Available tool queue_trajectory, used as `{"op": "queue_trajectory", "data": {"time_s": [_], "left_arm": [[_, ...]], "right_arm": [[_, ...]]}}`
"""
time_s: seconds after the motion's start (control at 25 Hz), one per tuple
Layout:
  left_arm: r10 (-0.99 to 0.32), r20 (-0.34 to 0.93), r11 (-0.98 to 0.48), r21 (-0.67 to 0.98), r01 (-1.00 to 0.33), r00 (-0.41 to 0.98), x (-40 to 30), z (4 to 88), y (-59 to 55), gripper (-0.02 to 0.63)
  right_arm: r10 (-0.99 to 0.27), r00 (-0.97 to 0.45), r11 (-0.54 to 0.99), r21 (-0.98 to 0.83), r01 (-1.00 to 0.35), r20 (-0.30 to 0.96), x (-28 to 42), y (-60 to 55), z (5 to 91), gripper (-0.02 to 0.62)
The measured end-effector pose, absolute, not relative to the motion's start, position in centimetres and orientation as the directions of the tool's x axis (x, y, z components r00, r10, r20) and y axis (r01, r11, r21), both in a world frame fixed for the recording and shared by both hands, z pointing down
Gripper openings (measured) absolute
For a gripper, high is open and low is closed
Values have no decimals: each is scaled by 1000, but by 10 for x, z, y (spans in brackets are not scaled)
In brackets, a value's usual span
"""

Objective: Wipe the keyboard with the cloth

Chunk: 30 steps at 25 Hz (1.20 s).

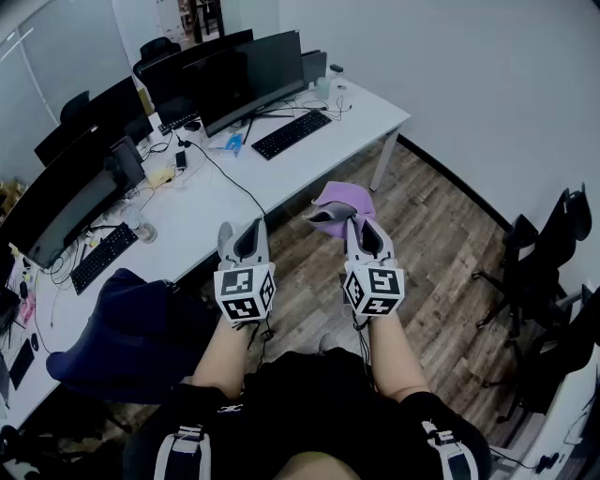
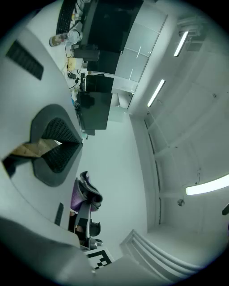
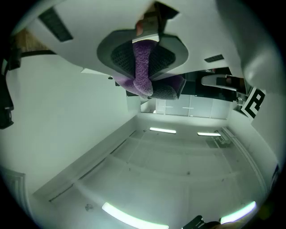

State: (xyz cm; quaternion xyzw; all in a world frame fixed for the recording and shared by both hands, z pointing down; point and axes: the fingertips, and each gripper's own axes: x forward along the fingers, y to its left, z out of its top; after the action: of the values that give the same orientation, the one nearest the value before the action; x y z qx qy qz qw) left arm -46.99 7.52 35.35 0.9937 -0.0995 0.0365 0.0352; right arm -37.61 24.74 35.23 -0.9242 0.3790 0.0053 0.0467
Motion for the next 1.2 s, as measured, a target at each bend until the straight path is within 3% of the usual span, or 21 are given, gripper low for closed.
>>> {"op": "queue_trajectory", "data": {"time_s": [0.52,1.2], "left_arm": [[-168,103,-983,52,-174,980,-430,363,73,11],[-229,83,-970,63,-234,970,-305,348,100,11]], "right_arm": [[-705,707,-700,-105,-707,-61,-339,241,359,92],[-762,643,-635,-101,-766,-82,-204,256,344,92]]}}
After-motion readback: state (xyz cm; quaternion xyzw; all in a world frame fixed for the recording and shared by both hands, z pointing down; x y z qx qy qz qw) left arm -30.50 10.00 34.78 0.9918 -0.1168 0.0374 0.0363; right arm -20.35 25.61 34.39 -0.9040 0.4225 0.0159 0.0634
